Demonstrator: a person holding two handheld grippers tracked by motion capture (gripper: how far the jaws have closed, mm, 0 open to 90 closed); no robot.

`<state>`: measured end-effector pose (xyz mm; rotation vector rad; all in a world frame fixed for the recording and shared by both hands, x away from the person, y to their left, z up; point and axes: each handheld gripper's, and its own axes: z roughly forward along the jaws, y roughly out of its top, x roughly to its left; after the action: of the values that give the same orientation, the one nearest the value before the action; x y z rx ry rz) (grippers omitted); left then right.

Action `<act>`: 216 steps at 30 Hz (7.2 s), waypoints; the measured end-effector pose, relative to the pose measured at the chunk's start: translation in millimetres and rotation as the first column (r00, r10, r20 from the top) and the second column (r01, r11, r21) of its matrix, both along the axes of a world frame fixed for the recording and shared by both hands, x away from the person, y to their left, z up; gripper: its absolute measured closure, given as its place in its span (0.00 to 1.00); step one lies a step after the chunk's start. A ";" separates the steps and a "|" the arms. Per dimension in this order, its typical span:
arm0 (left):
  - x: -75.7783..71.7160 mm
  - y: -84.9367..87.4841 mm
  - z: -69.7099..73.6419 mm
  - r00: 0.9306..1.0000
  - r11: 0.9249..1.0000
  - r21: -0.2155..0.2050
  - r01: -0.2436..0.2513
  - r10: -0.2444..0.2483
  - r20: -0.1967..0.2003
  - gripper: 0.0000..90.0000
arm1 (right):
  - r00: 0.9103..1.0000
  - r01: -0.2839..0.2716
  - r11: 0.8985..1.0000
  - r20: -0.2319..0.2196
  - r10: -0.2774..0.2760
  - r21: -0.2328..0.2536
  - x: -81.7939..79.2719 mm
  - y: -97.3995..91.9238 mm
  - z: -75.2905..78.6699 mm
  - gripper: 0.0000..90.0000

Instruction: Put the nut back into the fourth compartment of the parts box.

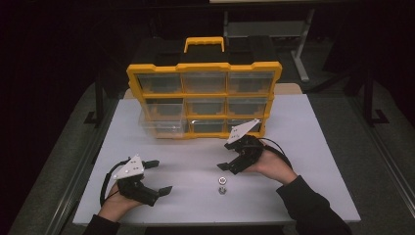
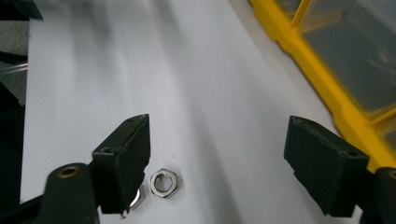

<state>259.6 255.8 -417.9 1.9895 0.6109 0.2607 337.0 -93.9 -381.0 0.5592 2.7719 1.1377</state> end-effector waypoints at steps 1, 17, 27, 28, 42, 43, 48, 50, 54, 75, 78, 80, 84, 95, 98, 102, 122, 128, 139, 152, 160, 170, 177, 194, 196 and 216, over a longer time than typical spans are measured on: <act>-0.2 0.0 0.2 1.000 1.000 -0.002 0.000 0.000 0.001 0.00 | 1.000 0.007 1.000 -0.011 -0.007 0.000 -1.2 0.5 -2.5 0.26; -0.5 -0.3 0.0 1.000 1.000 0.006 0.001 -0.001 0.004 0.00 | 0.996 -0.084 0.994 -0.033 0.081 -0.070 -11.5 5.8 -34.0 0.50; -0.8 -1.3 -0.8 1.000 1.000 0.004 0.002 -0.002 -0.003 0.00 | 0.992 -0.113 0.989 -0.062 0.108 -0.093 -11.7 10.9 -43.8 0.59; -0.7 -1.3 -0.8 1.000 1.000 0.004 0.002 -0.002 -0.003 0.00 | 0.991 -0.117 0.989 -0.069 0.111 -0.092 -11.7 11.3 -44.4 0.59; -0.9 -1.1 -0.4 1.000 1.000 0.006 0.002 -0.002 -0.003 0.00 | 0.989 -0.133 0.983 -0.084 0.123 -0.127 -11.4 17.4 -52.9 0.70; -1.0 -1.1 -0.4 1.000 1.000 0.005 0.002 -0.002 -0.003 0.00 | 0.988 -0.135 0.983 -0.088 0.125 -0.126 -11.0 17.4 -53.4 0.71; -1.0 -1.0 -0.3 1.000 1.000 0.006 0.002 -0.002 -0.002 0.00 | 0.990 -0.130 0.981 -0.072 0.121 -0.143 -10.7 17.7 -55.1 0.74; -1.1 -1.2 -0.3 1.000 1.000 0.006 0.001 -0.001 -0.001 0.00 | 0.991 -0.129 0.981 -0.065 0.120 -0.148 -11.1 17.8 -55.1 0.75; -1.0 -1.3 -0.4 1.000 1.000 0.004 0.001 -0.001 -0.003 0.00 | 0.991 -0.129 0.978 -0.051 0.122 -0.161 -12.3 18.8 -54.8 0.76; -0.7 -0.8 -0.7 1.000 1.000 0.008 0.004 -0.004 -0.002 0.00 | 0.994 -0.099 0.982 -0.066 0.090 -0.158 -7.4 17.6 -44.7 0.77; -0.4 -0.6 -0.8 1.000 1.000 0.007 0.003 -0.003 -0.004 0.00 | 0.994 -0.092 0.984 -0.074 0.082 -0.150 -6.1 18.3 -41.1 0.77; -0.6 -0.6 -0.8 1.000 1.000 0.008 0.004 -0.004 -0.003 0.00 | 0.994 -0.086 0.985 -0.074 0.076 -0.150 -5.1 18.8 -38.7 0.77; -0.6 -0.4 -0.5 1.000 1.000 0.007 0.002 -0.002 -0.004 0.00 | 0.995 -0.077 0.986 -0.081 0.066 -0.148 -2.9 19.1 -34.0 0.77; 0.1 0.6 -0.8 1.000 1.000 0.006 0.002 -0.002 0.000 0.00 | 0.995 -0.068 0.988 -0.078 0.058 -0.136 0.9 25.2 -14.4 0.77; 0.4 0.6 -1.2 1.000 1.000 0.005 0.002 -0.002 -0.001 0.00 | 0.996 -0.071 0.989 -0.063 0.063 -0.126 3.1 26.2 -8.4 0.77; 0.6 0.7 -1.1 1.000 1.000 0.003 0.002 -0.002 -0.001 0.00 | 0.997 -0.054 0.992 -0.061 0.047 -0.112 6.4 26.8 1.1 0.77; 0.3 1.3 -0.3 1.000 1.000 0.003 0.003 -0.003 0.002 0.00 | 0.998 -0.044 0.996 -0.056 0.040 -0.073 23.0 43.6 42.9 0.77; 0.1 1.5 -0.1 1.000 1.000 0.001 0.002 -0.002 -0.003 0.00 | 0.998 -0.046 0.997 -0.047 0.043 -0.059 29.3 48.9 56.2 0.77; 0.3 1.6 0.5 1.000 1.000 0.002 0.005 -0.005 0.003 0.00 | 0.999 -0.052 0.998 -0.015 0.051 -0.038 38.4 62.0 86.4 0.77; 0.4 1.2 1.0 1.000 1.000 0.004 0.009 -0.009 0.005 0.00 | 0.998 -0.054 0.998 0.024 0.055 -0.020 47.1 79.2 124.4 0.77; 0.1 0.7 0.8 1.000 1.000 0.000 0.009 -0.009 0.003 0.00 | 0.997 -0.060 0.998 0.051 0.061 -0.006 55.2 93.8 143.4 0.77; -1.3 -0.3 1.6 1.000 1.000 -0.018 0.004 -0.004 0.000 0.00 | 0.997 -0.059 0.998 0.054 0.060 -0.013 65.7 117.3 149.8 0.77; -0.9 0.8 2.0 1.000 1.000 -0.008 0.009 -0.009 0.003 0.00 | 0.997 -0.054 0.998 0.045 0.056 -0.035 75.0 131.8 142.7 0.77; -2.4 -0.3 2.2 1.000 1.000 -0.020 0.004 -0.004 -0.003 0.00 | 0.998 -0.061 0.995 0.026 0.063 -0.079 85.5 145.8 124.9 0.70; -2.3 -0.4 2.1 1.000 1.000 -0.022 0.004 -0.004 -0.003 0.00 | 0.998 -0.055 0.996 0.036 0.058 -0.070 84.3 142.6 127.6 0.79; -1.6 0.7 1.5 1.000 1.000 0.006 0.006 -0.006 0.004 0.00 | 0.997 -0.050 0.999 0.067 0.049 0.008 62.0 74.7 138.3 0.96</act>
<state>257.9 256.6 -416.3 1.9960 0.6028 0.2632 399.0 -19.2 -242.7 0.4472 2.7395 1.1579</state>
